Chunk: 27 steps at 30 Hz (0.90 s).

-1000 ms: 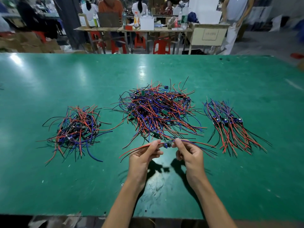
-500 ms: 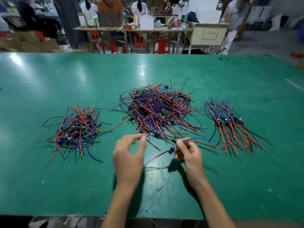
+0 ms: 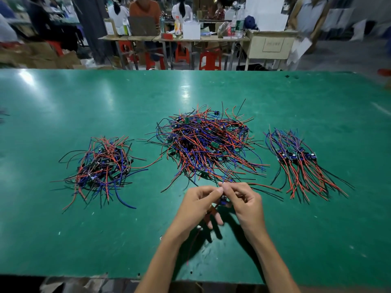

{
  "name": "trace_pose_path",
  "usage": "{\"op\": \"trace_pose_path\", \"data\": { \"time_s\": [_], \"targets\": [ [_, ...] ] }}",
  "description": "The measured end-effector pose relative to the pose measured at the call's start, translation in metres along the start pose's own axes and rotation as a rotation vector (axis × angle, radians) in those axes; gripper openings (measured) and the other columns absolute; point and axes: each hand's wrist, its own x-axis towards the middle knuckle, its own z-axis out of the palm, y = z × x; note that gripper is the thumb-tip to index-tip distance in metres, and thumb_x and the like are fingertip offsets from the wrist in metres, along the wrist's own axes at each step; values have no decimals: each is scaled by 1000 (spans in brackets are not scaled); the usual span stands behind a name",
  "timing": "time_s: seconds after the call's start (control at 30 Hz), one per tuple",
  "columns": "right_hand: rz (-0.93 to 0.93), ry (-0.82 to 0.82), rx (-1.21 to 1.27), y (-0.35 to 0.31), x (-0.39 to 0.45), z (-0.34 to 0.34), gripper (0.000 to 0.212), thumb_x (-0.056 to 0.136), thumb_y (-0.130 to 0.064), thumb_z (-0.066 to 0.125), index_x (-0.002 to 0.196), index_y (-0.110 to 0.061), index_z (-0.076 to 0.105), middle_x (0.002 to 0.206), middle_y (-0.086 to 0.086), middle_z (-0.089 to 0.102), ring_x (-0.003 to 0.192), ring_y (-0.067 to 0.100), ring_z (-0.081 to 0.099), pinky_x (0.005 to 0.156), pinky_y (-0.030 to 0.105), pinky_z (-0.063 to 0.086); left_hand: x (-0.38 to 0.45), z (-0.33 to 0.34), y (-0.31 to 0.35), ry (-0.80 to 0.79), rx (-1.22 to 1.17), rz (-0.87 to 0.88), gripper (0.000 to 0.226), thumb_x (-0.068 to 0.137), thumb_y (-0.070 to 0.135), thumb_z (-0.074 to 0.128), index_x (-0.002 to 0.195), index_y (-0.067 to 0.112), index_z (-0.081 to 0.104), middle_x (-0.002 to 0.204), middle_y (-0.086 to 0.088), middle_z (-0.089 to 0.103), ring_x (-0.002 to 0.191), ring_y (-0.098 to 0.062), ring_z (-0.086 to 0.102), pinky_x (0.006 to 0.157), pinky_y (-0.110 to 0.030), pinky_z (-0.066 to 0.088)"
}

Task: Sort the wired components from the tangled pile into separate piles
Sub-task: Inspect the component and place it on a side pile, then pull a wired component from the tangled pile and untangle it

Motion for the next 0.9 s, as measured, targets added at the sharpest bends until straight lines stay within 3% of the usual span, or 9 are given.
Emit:
{"op": "trace_pose_path", "data": {
  "time_s": [0.1,0.2,0.27,0.37,0.5,0.73,0.9],
  "targets": [
    [12,-66,-76,1,0,0,15,93,-23,69,88,-14,81,101,3,74,78,7,69,65,21,55,1,2,-3,12,-6,11,23,102,28,59,99,12,75,90,-12,77,47,-22,64,36,-21,42],
    [61,-113,-94,3,2,-1,24,103,-15,57,93,-13,79,100,3,78,86,18,69,78,35,55,3,5,-5,10,-14,-9,22,101,28,58,97,15,76,85,-13,76,44,-20,62,36,-19,41],
    [102,-122,-37,1,1,-2,24,103,-21,58,98,-13,79,81,0,75,72,28,62,63,34,51,4,7,-6,6,-20,-23,21,102,25,56,94,16,73,83,-14,75,42,-18,60,36,-19,40],
    [99,-110,-48,1,-1,-1,28,96,-31,56,99,-14,77,59,0,58,56,24,44,49,28,36,5,9,-9,0,-8,-31,24,102,21,55,84,23,70,75,-12,73,41,-17,58,35,-18,39],
    [79,-86,-68,4,-1,1,25,104,-12,53,89,-12,72,55,1,52,44,19,42,43,24,37,8,8,-11,-14,67,-37,32,103,21,55,77,28,72,68,-6,71,42,-15,59,36,-18,41],
    [71,-88,-89,7,1,1,29,105,-10,50,85,-16,72,65,3,66,44,17,52,42,22,43,9,3,-15,-46,130,-48,29,102,23,56,77,27,71,65,-4,70,45,-12,56,37,-19,43],
    [79,-121,-136,8,3,1,25,96,-31,54,96,-24,78,80,2,75,53,10,53,46,20,42,9,4,-19,-15,37,-19,18,102,24,58,96,18,74,72,-11,72,47,-13,58,39,-20,45]
  ]
}}
